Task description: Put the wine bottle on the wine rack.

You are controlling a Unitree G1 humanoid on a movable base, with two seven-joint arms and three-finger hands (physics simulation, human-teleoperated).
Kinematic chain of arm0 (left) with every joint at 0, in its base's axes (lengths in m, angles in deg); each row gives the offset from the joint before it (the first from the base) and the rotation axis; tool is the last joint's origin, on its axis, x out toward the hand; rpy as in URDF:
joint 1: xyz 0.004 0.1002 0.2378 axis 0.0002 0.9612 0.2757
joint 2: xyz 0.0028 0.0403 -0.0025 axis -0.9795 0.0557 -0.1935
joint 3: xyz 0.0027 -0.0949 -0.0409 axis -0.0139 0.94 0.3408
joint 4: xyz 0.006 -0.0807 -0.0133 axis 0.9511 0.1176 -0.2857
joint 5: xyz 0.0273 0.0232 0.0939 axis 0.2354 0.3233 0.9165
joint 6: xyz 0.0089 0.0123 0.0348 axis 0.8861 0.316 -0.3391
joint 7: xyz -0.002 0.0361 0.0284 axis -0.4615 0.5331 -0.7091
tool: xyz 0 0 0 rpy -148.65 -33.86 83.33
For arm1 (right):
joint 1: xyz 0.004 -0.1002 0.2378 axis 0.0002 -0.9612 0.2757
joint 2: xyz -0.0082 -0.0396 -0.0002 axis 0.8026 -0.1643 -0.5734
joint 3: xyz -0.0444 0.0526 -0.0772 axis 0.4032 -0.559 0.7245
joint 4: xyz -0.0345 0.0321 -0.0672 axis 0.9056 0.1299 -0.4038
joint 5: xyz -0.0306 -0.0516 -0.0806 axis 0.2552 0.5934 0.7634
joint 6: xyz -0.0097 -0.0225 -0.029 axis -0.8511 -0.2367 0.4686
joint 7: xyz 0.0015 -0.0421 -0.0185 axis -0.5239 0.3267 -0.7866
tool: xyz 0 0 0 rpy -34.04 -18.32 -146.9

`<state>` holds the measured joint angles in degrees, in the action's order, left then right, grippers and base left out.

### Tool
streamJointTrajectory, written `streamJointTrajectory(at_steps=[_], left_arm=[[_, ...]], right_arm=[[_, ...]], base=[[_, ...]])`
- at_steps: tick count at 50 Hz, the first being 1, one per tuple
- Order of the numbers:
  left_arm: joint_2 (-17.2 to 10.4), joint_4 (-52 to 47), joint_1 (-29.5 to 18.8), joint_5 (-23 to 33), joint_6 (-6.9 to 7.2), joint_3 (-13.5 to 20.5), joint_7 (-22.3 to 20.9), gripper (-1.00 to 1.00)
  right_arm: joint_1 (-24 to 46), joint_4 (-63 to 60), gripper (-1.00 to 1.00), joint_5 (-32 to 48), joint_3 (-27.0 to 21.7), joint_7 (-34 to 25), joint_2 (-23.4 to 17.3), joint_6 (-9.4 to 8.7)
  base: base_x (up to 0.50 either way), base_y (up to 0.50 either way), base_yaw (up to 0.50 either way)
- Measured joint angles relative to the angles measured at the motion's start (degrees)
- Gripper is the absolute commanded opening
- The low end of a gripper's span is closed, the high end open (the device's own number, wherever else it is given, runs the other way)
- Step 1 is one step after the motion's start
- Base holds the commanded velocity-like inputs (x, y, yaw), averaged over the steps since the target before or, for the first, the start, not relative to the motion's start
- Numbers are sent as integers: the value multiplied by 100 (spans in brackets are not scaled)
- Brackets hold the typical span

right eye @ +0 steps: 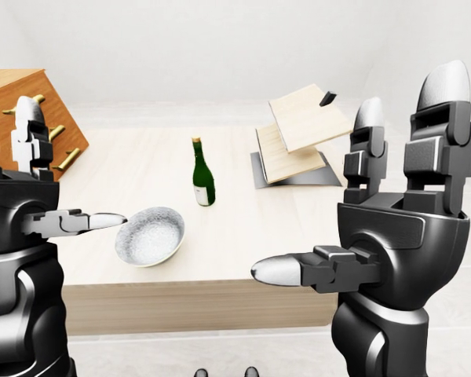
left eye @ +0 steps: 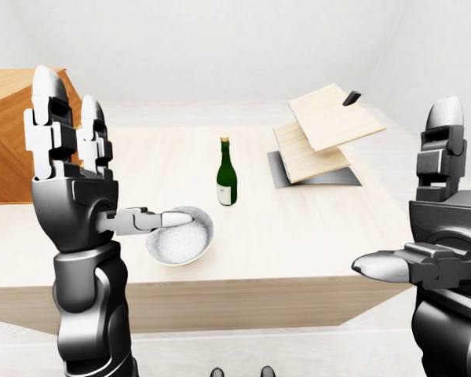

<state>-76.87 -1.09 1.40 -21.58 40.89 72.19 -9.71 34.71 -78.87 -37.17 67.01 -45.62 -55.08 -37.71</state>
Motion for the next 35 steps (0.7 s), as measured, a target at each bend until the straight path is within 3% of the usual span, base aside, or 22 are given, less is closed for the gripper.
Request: streamJointTrajectory(at_steps=[14, 35], left_arm=[[-31, -113, -44, -62, 0, 42, 35, 100], [-31, -207, -41, -59, 0, 13, 53, 100]], right_arm=[[-59, -3, 100, -106, 6, 99, -78, 0], [-127, -4, 100, 110, -102, -192, 187, 0]], base=[[1, -50, 0], [8, -50, 0]])
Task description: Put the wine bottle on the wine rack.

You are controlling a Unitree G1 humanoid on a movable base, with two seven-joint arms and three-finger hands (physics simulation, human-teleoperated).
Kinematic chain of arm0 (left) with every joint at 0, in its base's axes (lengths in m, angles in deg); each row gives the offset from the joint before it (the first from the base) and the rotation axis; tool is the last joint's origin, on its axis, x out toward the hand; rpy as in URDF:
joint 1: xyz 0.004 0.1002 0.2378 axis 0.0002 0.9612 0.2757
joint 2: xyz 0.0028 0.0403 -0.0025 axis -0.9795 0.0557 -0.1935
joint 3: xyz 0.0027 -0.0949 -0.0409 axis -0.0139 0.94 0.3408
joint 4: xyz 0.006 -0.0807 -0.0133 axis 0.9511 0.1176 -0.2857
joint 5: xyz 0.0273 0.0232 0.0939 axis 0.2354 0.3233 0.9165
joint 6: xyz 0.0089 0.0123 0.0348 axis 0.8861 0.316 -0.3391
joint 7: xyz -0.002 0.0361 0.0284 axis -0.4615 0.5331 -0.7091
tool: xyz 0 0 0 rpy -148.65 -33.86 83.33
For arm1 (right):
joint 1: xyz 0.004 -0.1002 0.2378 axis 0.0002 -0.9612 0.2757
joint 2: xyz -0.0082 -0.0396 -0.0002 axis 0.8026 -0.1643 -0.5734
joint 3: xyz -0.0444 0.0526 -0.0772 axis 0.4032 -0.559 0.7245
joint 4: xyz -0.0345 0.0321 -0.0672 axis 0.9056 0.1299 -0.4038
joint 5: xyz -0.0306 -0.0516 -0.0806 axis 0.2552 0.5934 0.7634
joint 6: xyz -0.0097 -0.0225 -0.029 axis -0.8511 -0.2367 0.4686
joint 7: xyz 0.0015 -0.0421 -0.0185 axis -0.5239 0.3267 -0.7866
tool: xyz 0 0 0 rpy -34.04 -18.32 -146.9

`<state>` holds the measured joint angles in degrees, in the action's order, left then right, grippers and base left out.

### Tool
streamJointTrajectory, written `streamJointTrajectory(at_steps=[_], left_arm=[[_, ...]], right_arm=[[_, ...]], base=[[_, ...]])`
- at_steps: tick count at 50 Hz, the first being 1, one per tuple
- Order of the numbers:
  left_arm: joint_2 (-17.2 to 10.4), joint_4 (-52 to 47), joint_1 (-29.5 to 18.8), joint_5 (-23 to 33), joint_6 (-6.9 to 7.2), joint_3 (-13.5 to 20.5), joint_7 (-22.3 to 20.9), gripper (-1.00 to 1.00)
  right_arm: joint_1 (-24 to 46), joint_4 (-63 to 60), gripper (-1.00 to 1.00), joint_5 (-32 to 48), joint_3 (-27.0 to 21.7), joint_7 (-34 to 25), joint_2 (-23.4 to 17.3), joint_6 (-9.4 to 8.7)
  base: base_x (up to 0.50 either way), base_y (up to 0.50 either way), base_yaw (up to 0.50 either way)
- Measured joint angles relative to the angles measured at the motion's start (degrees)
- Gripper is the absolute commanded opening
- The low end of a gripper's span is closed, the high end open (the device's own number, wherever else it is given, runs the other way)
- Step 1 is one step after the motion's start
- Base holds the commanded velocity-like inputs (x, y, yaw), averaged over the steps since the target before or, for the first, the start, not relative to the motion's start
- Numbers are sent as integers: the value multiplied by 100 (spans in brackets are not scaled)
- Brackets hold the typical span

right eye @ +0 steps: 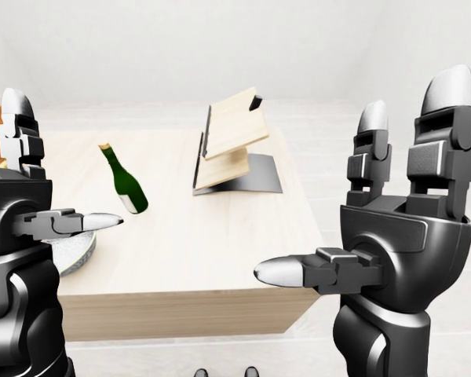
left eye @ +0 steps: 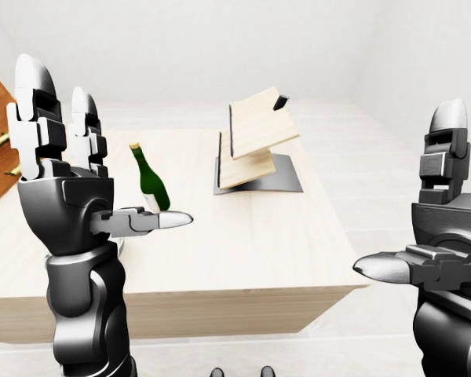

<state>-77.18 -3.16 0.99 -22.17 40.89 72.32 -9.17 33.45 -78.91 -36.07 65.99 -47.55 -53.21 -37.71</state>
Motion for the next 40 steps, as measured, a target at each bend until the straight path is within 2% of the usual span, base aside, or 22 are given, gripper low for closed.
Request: streamJointTrajectory(at_steps=[13, 27, 37, 40], left_arm=[[5, -18, 1, 18, 0, -5, -10, 100], [10, 24, -32, 43, 0, -15, -15, 100], [-6, 7, -43, 27, 0, 22, -7, 100], [-11, 2, -46, 23, 0, 25, -2, 100]], right_arm=[[-54, 1, 100, 81, -10, -59, 47, 0], [-77, 31, 100, 130, 21, -8, -10, 0], [-82, 12, 100, 301, 30, -105, 107, 0], [-56, 9, 100, 360, 24, -141, 179, 0]], base=[[32, -37, 0], [50, -13, 0], [50, -8, 0], [0, 0, 0]])
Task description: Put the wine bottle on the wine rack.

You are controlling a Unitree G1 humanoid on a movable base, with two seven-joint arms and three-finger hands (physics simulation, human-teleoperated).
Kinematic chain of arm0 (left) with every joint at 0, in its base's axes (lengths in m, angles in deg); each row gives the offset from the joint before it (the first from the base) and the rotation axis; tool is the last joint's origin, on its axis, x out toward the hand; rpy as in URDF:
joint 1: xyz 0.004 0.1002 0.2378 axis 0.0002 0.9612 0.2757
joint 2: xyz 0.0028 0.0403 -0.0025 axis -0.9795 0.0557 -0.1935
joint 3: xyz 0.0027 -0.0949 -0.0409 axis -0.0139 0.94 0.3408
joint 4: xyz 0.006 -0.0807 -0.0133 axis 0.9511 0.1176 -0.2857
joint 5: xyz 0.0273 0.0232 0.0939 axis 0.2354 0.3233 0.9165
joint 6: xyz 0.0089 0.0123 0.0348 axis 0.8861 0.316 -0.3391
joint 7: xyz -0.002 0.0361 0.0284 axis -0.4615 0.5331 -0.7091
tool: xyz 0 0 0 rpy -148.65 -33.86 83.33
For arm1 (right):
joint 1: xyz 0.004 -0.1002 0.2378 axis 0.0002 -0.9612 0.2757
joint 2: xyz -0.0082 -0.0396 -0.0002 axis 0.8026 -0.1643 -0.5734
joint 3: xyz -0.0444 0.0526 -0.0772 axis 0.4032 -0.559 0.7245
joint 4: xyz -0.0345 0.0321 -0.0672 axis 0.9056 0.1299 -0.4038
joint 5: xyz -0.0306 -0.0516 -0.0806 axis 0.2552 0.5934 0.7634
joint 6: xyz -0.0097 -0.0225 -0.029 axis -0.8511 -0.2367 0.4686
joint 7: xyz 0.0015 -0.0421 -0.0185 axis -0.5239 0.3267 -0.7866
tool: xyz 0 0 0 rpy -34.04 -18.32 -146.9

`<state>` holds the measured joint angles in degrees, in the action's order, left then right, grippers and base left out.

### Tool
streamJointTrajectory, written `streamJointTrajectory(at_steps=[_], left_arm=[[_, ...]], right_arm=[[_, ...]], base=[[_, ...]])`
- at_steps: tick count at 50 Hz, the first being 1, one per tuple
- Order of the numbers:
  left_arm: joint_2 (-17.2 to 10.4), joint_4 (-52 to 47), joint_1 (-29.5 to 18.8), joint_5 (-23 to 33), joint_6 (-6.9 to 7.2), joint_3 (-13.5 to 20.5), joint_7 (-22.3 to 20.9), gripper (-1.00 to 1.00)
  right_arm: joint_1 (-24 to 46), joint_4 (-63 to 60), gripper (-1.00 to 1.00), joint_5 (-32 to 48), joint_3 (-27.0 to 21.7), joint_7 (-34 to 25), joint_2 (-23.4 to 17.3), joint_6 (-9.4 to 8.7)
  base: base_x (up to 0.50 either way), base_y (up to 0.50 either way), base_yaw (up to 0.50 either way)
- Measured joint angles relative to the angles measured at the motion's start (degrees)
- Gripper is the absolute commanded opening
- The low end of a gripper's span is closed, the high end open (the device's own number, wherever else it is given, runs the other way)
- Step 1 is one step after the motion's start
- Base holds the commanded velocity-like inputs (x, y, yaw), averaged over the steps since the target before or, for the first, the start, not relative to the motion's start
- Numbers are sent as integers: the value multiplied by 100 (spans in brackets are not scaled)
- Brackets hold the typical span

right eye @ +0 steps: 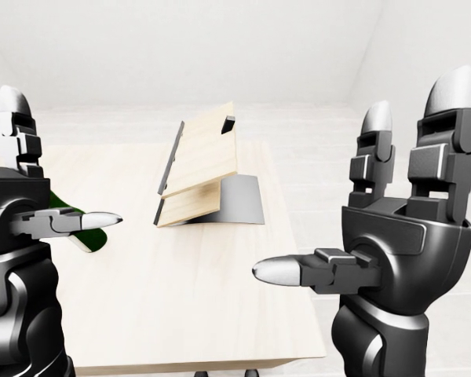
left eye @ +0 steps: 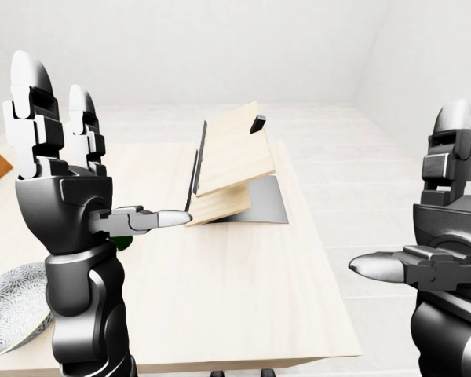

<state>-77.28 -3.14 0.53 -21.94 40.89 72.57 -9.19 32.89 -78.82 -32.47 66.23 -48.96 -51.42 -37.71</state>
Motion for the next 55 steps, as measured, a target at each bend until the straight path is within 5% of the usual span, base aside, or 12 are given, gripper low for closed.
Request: streamJointTrajectory(at_steps=[28, 38, 55], left_arm=[[-23, 23, -3, 10, 0, -1, 7, 100], [-25, 23, 6, 41, 0, -1, -10, 100], [-22, 7, -2, 52, 0, 9, -28, 100]], right_arm=[[216, -9, 100, 699, 99, -329, 380, 0], [229, -9, 100, 985, 184, -402, 439, 0], [272, -9, 100, 606, 29, -238, 376, 0]], base=[[3, 0, 0], [0, 0, 39], [0, 0, 0]])
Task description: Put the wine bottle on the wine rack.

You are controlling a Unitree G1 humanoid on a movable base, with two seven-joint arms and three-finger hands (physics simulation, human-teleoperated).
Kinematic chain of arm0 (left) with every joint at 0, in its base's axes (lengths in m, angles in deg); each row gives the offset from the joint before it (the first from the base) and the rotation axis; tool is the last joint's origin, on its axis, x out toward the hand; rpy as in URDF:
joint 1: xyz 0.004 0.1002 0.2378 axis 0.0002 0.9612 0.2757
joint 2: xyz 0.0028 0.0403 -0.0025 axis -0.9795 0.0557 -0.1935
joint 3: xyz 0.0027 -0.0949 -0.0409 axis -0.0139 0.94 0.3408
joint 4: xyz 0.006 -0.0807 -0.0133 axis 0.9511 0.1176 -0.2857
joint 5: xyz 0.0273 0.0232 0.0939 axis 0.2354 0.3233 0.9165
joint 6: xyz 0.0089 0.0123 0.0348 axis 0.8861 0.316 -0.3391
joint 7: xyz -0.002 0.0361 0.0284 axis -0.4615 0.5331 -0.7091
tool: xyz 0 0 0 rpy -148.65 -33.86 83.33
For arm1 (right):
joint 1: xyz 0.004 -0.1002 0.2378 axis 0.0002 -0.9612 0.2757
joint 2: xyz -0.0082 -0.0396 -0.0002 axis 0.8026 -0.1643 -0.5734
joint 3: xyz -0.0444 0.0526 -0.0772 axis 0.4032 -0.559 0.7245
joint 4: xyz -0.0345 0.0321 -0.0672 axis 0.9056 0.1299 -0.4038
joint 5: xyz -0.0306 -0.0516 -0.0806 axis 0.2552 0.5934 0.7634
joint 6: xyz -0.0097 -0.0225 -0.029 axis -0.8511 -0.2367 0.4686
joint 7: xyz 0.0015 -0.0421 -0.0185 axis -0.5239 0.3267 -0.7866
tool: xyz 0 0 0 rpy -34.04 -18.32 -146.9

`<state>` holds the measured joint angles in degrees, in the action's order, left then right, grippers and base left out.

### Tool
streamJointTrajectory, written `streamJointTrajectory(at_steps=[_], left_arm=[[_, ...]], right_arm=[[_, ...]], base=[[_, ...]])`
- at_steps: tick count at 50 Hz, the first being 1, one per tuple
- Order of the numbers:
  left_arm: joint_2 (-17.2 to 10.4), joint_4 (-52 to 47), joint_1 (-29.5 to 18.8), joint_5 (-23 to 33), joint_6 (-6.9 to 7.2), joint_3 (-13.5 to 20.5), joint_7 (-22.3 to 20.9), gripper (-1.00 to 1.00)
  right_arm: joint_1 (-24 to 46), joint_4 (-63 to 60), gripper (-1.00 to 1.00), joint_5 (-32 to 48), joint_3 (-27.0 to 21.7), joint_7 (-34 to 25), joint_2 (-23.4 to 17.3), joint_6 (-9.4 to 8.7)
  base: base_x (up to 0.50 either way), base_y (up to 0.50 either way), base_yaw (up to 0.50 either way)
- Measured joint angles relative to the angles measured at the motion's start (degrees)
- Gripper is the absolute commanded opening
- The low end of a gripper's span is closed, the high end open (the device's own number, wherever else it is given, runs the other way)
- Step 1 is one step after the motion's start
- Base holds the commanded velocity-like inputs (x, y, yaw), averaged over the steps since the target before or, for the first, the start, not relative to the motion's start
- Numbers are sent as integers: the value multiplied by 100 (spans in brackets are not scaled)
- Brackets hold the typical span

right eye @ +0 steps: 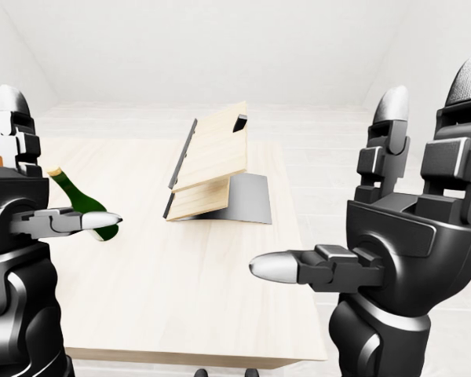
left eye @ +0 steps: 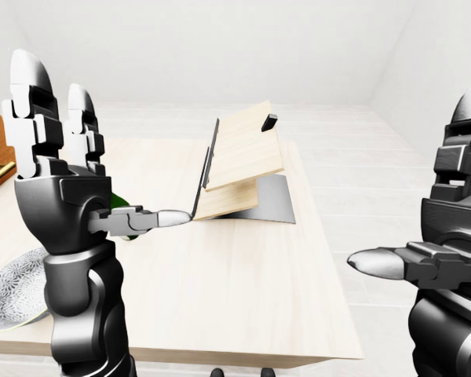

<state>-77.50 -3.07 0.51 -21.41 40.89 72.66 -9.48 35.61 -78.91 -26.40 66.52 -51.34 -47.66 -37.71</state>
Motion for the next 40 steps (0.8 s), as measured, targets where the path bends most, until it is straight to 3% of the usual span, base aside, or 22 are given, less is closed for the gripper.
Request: streamJointTrajectory(at_steps=[10, 27, 40], left_arm=[[-201, -159, -358, -40, 0, 289, 178, 100], [-1337, -222, -1390, -580, 0, 1371, 668, 100], [-1877, 60, -1160, -1006, 0, 1970, 839, 100]], right_arm=[[-40, 0, 100, -473, -146, 266, -209, 0], [-83, 1, 100, -1507, -281, 1010, -920, 0], [-83, -1, 100, -2194, -389, 1010, -1515, 0]], base=[[0, 0, 0], [0, 0, 0], [0, 0, 0]])
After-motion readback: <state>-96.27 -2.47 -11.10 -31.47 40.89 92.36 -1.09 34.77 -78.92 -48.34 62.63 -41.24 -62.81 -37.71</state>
